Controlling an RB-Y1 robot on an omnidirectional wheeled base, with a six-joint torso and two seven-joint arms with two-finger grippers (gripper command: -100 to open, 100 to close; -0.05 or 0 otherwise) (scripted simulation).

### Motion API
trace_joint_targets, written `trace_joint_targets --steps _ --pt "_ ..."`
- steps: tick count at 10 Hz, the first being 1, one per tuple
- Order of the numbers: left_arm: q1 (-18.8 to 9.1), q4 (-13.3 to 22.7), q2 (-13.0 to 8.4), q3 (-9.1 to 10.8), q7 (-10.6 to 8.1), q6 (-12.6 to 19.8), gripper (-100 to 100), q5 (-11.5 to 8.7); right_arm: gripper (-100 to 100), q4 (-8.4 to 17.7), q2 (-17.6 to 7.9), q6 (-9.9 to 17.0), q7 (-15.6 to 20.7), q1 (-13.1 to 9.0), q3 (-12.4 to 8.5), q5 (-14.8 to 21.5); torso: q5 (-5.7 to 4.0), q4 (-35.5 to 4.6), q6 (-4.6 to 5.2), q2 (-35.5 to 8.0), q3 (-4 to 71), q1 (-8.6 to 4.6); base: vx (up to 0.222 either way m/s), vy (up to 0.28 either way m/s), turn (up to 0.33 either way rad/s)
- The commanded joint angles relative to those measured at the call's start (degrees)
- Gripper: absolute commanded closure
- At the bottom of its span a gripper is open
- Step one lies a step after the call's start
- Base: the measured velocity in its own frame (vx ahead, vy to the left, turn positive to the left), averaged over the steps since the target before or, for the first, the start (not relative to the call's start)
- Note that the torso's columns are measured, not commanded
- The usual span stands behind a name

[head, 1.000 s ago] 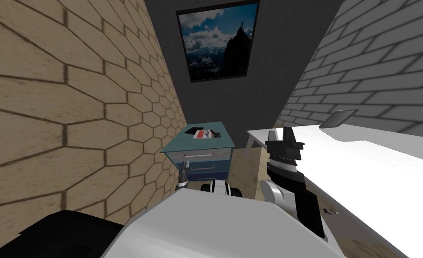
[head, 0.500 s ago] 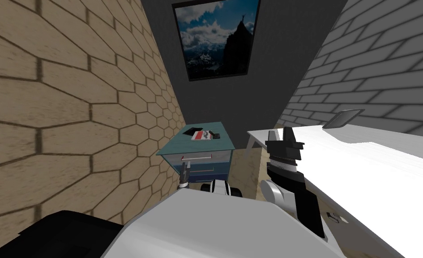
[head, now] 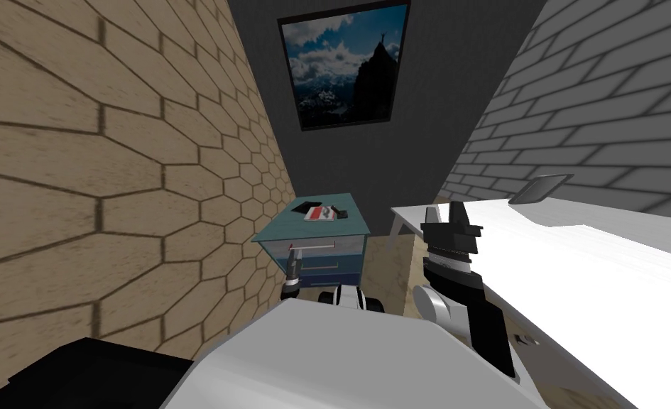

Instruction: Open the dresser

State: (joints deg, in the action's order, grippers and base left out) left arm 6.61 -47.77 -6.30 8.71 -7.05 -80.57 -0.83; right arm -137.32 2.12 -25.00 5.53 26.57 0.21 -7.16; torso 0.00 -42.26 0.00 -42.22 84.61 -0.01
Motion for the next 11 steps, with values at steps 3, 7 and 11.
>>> trace_joint_targets --steps 3,7,11 --pt "1.6 -0.4 0.8 -0.28 0.36 -1.0 100 0.3 0 0.0 0.0 0.0 0.0 0.0 0.0 0.0 0.03 0.0 -0.01 0.1 0.0 0.12 0.016 0.012 -0.008" --pt "4.5 1.7 2.1 -0.66 0.89 -6.0 100 0.9 0 0.0 0.0 0.0 0.0 0.0 0.0 0.0 0.00 0.0 0.00 0.0 0.0 0.00 0.044 0.027 -0.019" --pt "2.1 0.6 0.0 -0.53 1.01 -3.6 -100 0.6 0 0.0 0.0 0.0 0.0 0.0 0.0 0.0 -0.10 -0.1 0.01 -0.2 -0.1 -0.43 -0.021 -0.073 0.012"
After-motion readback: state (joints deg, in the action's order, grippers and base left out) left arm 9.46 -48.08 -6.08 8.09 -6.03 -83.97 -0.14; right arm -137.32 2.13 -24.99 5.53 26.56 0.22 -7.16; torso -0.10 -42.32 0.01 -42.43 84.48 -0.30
